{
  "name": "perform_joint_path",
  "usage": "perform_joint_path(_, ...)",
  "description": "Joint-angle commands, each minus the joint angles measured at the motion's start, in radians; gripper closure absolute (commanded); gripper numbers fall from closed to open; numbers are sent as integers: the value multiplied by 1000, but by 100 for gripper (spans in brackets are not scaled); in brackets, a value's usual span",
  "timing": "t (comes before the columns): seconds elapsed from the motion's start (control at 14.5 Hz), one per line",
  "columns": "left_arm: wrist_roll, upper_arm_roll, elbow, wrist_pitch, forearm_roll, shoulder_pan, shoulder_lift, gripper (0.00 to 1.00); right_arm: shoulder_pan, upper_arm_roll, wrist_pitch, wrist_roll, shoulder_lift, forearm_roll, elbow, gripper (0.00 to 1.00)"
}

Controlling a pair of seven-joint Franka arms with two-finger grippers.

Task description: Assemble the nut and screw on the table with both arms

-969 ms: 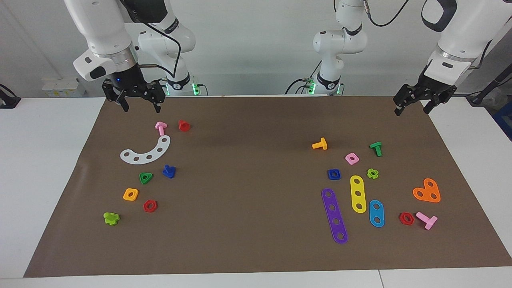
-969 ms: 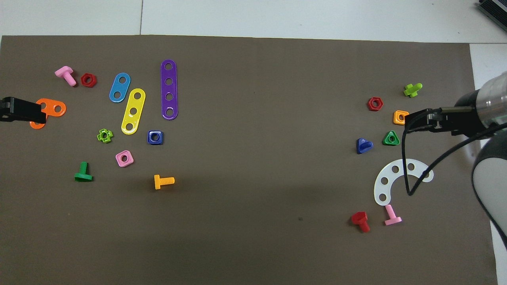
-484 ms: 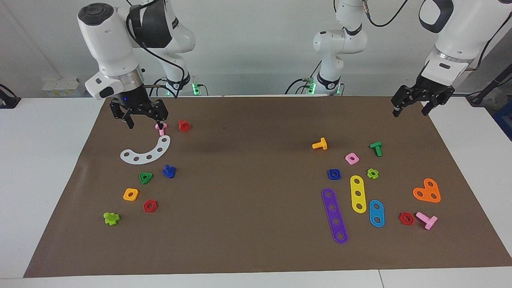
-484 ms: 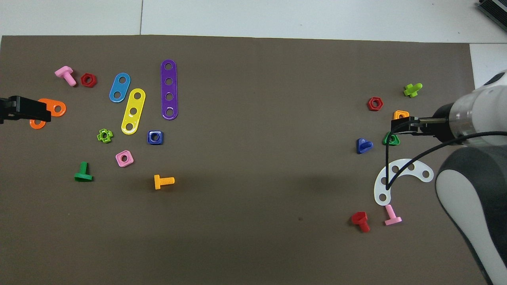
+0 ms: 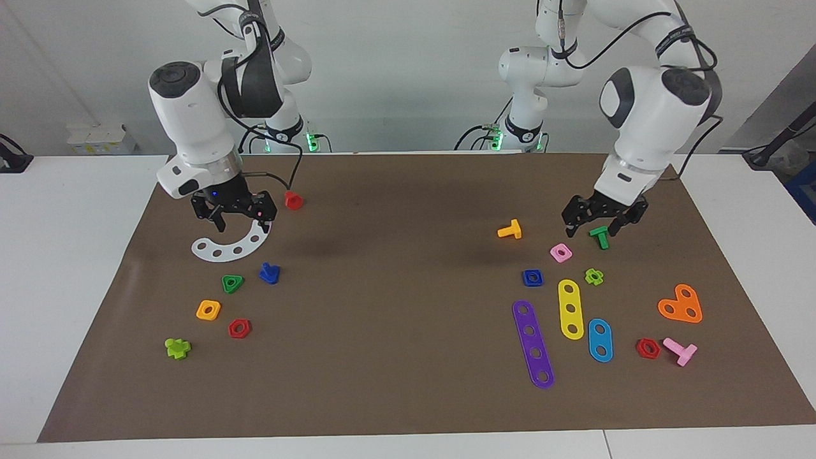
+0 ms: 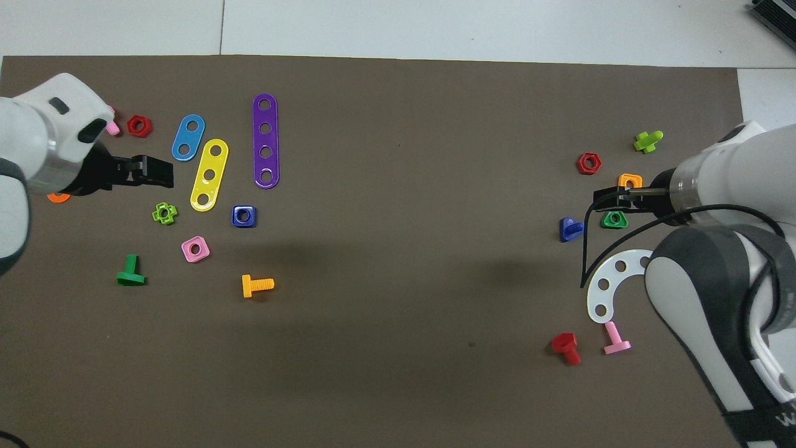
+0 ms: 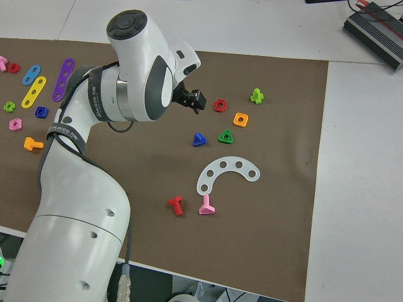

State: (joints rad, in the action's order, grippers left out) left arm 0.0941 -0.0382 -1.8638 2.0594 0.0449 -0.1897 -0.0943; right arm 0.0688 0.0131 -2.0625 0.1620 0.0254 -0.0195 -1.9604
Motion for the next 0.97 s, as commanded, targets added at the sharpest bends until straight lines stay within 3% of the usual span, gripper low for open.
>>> perform_joint_path(0.0, 33, -12, -141, 205, 13, -40, 1, 1, -14, 2, -74, -56, 65, 21, -9, 0)
perform_joint_path(0.14, 33, -12, -210, 341, 13, -69, -39, 1, -15, 1, -125, -62, 100, 21, -26, 0)
perform_joint_path(0.28, 35, -12, -210, 408, 13, -85, -111, 3, -26, 1, -192, -64, 125, 21, -70, 0)
perform_joint_path(0.55, 24, -12, -216, 443, 13, -109, -186, 10, -44, 1, -310, -88, 142, 13, -176, 1)
perform_joint_path(0.76, 10, -14, -229, 443, 13, -108, -191, 16, -38, 2, -372, -105, 143, 12, -213, 2)
perform_joint_path(0.9, -11, -14, -253, 453, 13, -103, -193, 25, -32, 2, -370, -110, 142, 13, -219, 11)
